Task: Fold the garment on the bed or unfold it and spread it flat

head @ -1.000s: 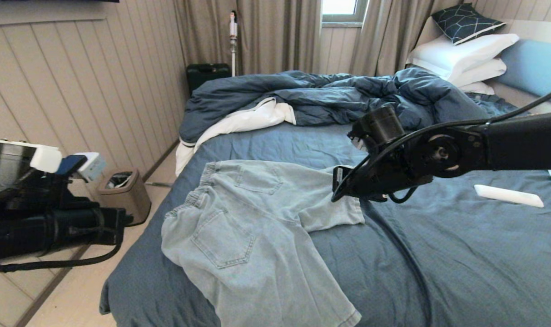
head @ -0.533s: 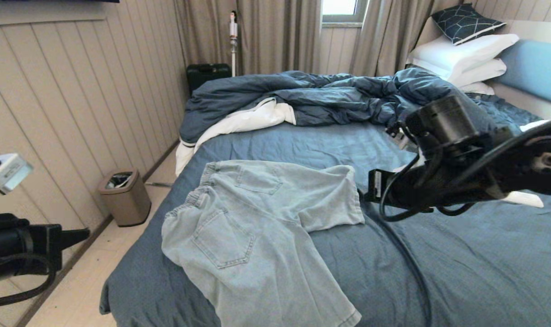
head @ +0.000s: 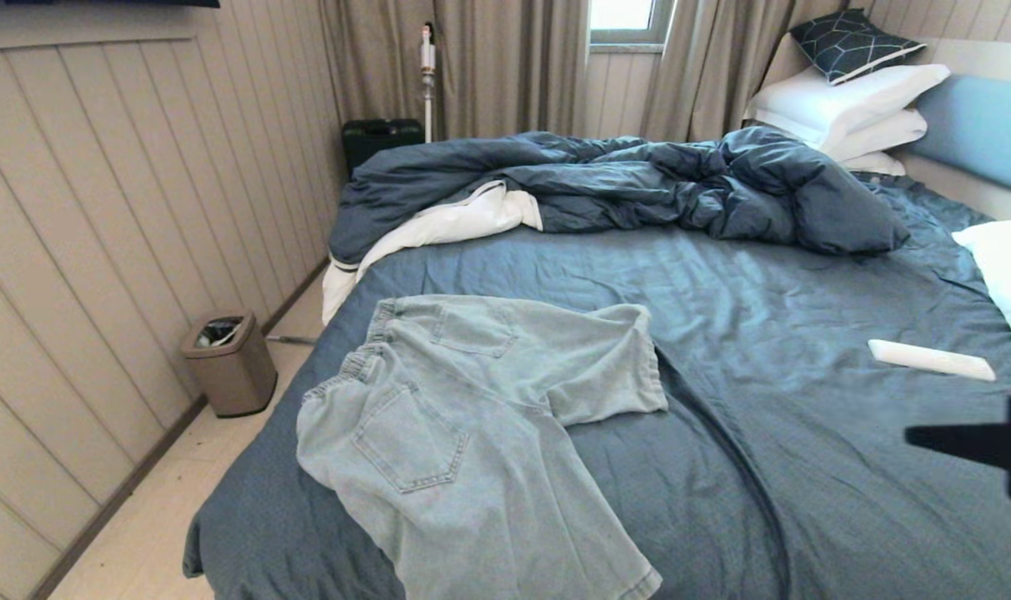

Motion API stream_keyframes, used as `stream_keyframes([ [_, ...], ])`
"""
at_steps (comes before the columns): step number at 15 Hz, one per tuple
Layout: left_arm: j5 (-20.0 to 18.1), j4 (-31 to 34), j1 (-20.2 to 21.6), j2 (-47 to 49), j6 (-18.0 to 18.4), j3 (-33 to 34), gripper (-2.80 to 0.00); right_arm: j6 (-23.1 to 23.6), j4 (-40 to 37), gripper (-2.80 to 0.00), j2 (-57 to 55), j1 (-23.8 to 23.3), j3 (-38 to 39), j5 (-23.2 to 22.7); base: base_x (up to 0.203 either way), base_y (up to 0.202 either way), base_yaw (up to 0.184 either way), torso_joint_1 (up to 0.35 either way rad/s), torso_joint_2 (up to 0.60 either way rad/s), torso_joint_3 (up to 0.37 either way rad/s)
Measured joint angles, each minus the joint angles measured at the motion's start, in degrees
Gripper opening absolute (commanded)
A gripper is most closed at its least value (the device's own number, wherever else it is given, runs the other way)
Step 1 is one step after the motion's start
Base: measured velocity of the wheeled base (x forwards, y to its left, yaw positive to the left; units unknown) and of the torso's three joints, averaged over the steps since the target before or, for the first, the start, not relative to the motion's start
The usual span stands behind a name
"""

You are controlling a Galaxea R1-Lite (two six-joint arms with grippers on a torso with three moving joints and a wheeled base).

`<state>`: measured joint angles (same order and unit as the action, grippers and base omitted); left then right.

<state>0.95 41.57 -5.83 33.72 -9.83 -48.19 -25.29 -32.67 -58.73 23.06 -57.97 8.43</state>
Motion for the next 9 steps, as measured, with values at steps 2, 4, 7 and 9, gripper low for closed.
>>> stream_keyframes([
  [2,0.4,11.8,0.3,-7.8,-2.3,-5.8,-2.80,0.8,-5.7,-2.80,10.4,-0.1,2.5,5.6,0.000,0.000,0.000,0.000,0.00,0.000],
  [4,2.6,21.5,1.3,-13.6,-3.8,-9.8,-2.80,1.8,-11.4,-2.80,20.0,-1.2,4.4,10.2,0.000,0.000,0.000,0.000,0.00,0.000],
  [7,5.7,27.7,5.2,-20.0,-1.7,-12.7,-2.80,7.3,-15.5,-2.80,32.5,-10.3,8.5,12.6,0.000,0.000,0.000,0.000,0.00,0.000],
  [9,5.4,32.2,5.9,-22.0,-2.3,-15.1,-2.80,9.4,-16.4,-2.80,38.5,-16.1,12.3,13.2,0.000,0.000,0.000,0.000,0.00,0.000],
])
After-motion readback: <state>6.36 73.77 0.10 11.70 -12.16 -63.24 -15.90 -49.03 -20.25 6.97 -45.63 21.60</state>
